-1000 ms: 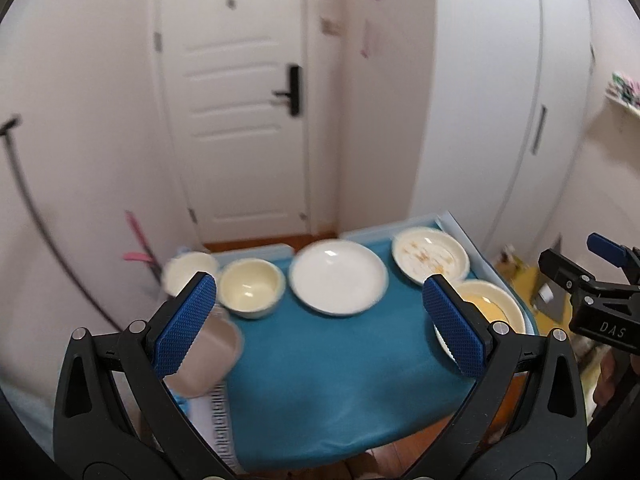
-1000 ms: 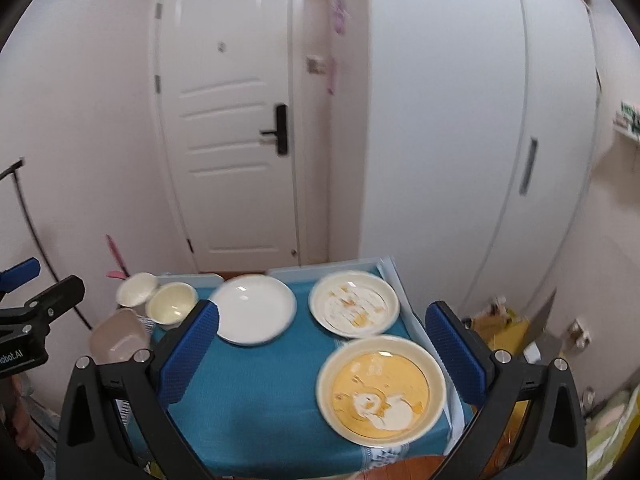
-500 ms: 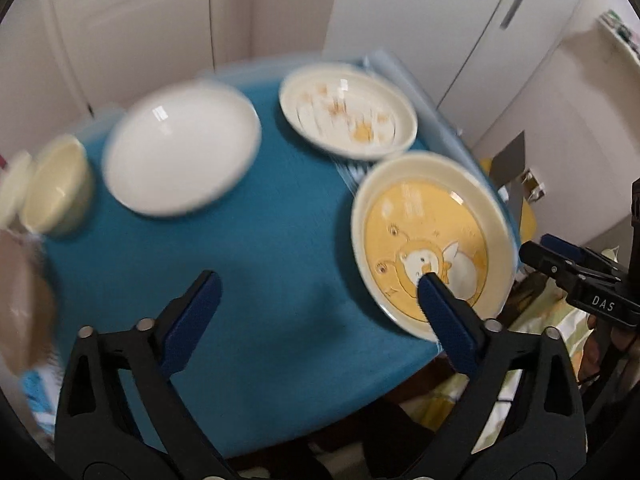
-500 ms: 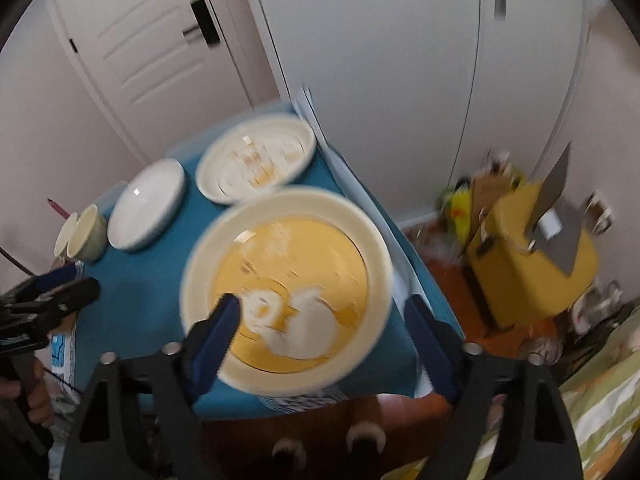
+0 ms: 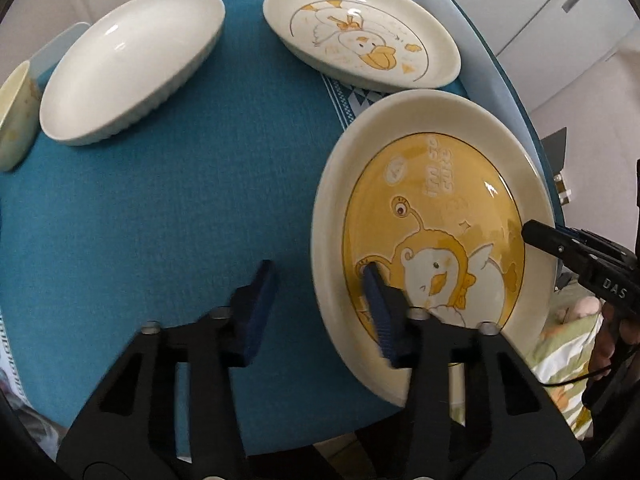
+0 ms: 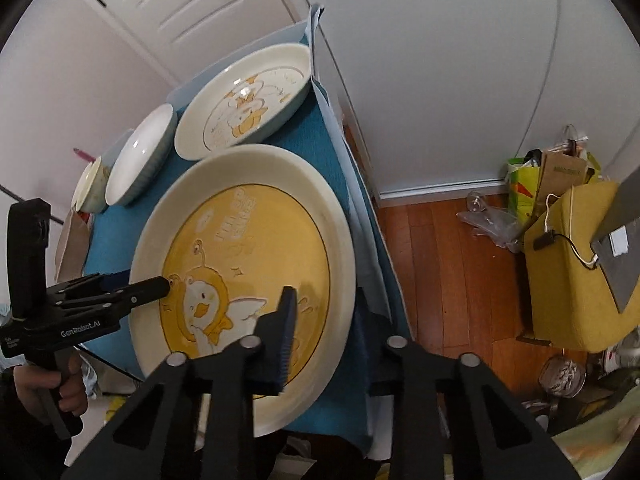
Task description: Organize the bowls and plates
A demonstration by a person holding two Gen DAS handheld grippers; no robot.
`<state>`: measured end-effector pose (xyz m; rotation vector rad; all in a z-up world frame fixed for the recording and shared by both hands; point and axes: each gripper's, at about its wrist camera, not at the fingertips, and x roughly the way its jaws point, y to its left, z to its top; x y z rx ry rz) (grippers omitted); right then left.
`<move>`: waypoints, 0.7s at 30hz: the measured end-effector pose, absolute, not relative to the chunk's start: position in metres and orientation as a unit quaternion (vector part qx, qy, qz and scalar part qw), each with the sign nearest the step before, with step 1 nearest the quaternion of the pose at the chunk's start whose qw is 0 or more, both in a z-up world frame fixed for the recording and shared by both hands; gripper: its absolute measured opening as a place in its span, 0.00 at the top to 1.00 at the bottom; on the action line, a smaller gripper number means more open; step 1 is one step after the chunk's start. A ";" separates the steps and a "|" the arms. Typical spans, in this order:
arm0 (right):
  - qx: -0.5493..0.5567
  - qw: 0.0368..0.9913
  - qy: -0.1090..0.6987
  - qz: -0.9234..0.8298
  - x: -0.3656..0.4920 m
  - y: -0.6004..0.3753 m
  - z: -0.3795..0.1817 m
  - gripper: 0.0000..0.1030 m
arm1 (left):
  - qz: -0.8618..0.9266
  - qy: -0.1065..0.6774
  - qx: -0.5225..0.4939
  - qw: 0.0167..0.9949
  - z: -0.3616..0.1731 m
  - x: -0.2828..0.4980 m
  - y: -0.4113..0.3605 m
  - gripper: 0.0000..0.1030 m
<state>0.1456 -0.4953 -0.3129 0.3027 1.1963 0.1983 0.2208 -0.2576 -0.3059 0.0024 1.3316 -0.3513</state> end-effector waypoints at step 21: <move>0.038 0.816 0.564 0.121 0.158 -0.488 -0.310 0.87 | -0.155 0.574 0.045 0.803 -0.285 0.193 -0.296 0.71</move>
